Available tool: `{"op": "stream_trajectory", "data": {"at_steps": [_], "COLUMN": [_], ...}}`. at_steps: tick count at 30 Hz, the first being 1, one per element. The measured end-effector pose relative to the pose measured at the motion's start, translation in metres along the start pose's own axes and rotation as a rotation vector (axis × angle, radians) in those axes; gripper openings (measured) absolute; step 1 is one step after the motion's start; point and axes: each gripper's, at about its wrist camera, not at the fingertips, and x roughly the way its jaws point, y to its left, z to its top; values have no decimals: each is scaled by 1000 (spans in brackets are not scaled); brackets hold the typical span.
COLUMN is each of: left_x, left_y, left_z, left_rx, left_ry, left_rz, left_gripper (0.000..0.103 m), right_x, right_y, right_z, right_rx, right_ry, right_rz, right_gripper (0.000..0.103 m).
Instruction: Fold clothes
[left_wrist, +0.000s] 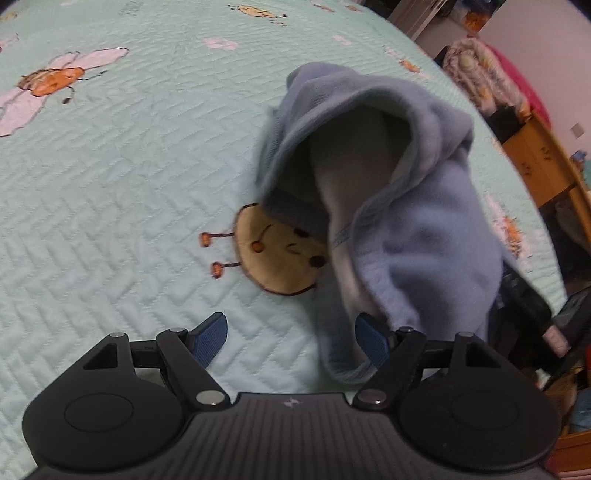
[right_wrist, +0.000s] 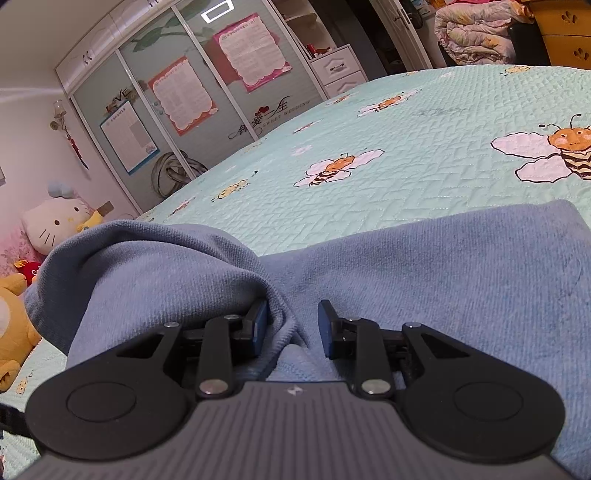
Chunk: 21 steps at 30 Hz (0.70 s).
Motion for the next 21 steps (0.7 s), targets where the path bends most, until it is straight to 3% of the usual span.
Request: {"op": "stream_trajectory", "data": {"at_steps": [5, 12, 16, 21], "left_x": [-15, 5, 6, 19], "left_y": [-10, -14, -32, -35], "left_z": [5, 18, 20, 30], "left_rx": [62, 11, 93, 74], "left_ry": [-69, -66, -71, -71], "left_rz": [-90, -184, -176, -159], "left_gripper": [77, 75, 75, 74], "right_x": [0, 0, 1, 4], "right_y": [-2, 14, 44, 77], "right_z": [2, 10, 20, 28], "right_rx": [8, -59, -200, -357], "right_ry": [5, 54, 111, 182], "right_rz": [12, -44, -135, -223], "right_gripper": [29, 28, 21, 18]}}
